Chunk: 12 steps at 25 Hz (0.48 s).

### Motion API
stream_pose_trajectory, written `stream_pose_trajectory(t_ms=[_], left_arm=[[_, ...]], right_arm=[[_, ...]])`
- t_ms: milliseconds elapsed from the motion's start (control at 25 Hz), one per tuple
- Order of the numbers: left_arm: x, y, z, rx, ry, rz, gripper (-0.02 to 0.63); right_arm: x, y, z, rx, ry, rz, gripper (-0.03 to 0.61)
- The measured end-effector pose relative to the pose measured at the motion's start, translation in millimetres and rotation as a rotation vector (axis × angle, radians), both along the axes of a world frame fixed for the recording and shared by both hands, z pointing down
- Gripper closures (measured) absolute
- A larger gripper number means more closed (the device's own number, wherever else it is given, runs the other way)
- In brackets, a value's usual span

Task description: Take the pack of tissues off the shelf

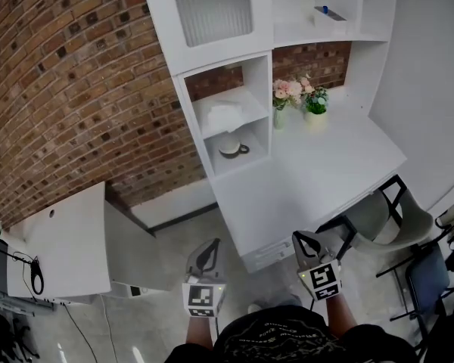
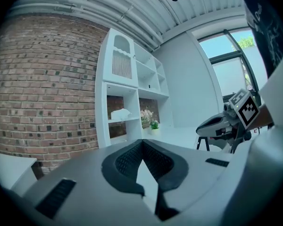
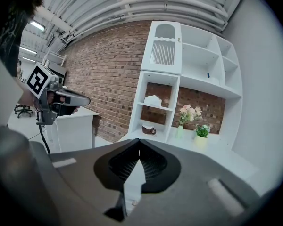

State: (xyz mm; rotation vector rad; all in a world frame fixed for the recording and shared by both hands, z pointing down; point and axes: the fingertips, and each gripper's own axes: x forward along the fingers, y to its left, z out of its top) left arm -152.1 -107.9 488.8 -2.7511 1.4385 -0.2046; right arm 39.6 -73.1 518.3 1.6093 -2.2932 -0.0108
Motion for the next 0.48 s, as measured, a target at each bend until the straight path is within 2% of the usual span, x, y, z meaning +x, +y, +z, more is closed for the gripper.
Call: stream_pose_trajectory(t_ms=[80, 280, 480], left_arm=[[2.0, -3.6, 1.4, -0.010, 0.028, 0.002, 0.606], [13.6, -16.3, 9.3, -0.027, 0.021, 0.013, 0.606], [22.0, -42.6, 9.1, -0.037, 0.033, -0.013, 0.606]], right_arm=[[2.8, -3.4, -0.5, -0.001, 0.005, 0.003, 0.574], [11.7, -17.1, 3.0, -0.012, -0.005, 0.005, 0.574], [29.4, -46.6, -0.6, -0.010, -0.020, 0.017, 0.574]])
